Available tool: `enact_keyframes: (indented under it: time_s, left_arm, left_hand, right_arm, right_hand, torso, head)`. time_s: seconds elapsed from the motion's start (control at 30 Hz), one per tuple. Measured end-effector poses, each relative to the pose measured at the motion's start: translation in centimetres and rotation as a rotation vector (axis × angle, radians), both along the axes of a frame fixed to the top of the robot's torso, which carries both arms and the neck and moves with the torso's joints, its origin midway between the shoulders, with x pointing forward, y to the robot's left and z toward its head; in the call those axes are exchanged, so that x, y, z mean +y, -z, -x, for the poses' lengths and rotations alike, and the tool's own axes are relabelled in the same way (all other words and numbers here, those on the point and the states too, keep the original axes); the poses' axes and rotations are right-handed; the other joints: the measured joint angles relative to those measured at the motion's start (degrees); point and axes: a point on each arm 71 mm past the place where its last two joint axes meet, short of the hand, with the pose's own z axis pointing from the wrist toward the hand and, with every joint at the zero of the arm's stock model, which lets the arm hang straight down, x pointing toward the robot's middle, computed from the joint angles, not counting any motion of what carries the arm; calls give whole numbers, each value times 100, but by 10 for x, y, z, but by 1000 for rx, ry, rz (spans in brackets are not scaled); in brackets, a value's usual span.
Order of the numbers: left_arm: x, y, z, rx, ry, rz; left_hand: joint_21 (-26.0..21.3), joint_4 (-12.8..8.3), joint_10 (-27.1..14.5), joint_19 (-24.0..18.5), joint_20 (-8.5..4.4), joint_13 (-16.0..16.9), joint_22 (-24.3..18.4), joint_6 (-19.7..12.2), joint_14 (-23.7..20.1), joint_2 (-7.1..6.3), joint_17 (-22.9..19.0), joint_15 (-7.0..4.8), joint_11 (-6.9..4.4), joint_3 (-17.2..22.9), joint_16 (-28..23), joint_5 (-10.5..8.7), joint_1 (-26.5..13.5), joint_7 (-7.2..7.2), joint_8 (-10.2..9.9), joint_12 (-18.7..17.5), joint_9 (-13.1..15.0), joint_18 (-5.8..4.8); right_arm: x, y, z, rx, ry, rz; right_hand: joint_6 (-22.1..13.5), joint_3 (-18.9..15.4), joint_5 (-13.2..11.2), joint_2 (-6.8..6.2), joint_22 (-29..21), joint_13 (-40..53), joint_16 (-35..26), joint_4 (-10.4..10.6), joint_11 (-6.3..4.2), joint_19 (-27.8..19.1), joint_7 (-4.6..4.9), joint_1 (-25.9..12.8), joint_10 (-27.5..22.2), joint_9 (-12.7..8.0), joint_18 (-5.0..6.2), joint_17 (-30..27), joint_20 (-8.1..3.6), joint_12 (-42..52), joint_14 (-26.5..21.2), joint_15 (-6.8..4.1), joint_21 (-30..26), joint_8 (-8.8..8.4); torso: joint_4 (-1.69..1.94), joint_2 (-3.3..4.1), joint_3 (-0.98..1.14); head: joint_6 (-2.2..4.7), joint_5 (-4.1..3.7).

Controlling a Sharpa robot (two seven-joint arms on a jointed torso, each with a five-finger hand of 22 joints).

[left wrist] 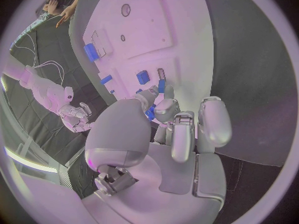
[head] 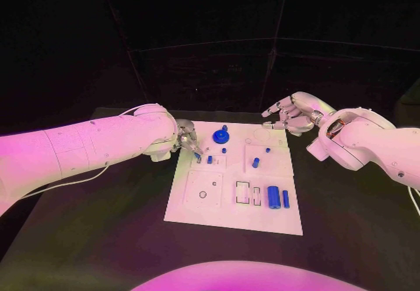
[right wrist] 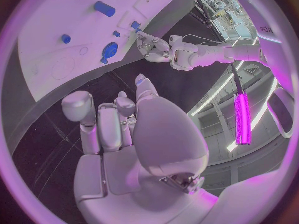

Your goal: Assemble the parts on the task board

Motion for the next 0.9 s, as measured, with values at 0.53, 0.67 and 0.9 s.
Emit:
enact_keyframes:
  time_s: [0.53, 0.67, 0.9]
  left_arm:
    - [0, 2, 5, 20, 15, -5]
    - [0, 3, 5, 23, 17, -6]
    - [0, 4, 6, 28, 19, -9]
  left_hand:
    - [0, 1, -1, -1, 0, -1, 0, 0, 0, 3, 0, 0, 1, 12, 0, -13, 3, 3, -18, 0, 1, 0]
    - [0, 0, -1, -1, 0, -1, 1, -1, 0, 7, 0, 0, 1, 12, 0, -17, 7, 4, -4, 0, 2, 0]
    - [0, 0, -2, -1, 1, -1, 1, 2, 0, 8, 0, 0, 2, 12, 0, -18, 7, 2, 2, 0, 1, 0]
  right_arm:
    - [1, 0, -1, 0, -1, 0]
    - [2, 0, -1, 0, -2, 0]
    - [1, 0, -1, 0, -1, 0]
  right_hand:
    - [0, 0, 0, 0, 0, 0, 0, 0, 0, 0, 0, 0, 0, 0, 0, 0, 0, 0, 0, 0, 0, 0]
    - [0, 0, 0, 0, 0, 0, 0, 0, 0, 0, 0, 0, 0, 0, 0, 0, 0, 0, 0, 0, 0, 0]
    - [0, 0, 0, 0, 0, 0, 0, 0, 0, 0, 0, 0, 0, 0, 0, 0, 0, 0, 0, 0, 0, 0]
  torso:
    - [-1, -1, 0]
    - [-1, -1, 0]
    - [-1, -1, 2]
  head:
    - [-24, 4]
    - [-36, 4]
    - [-59, 7]
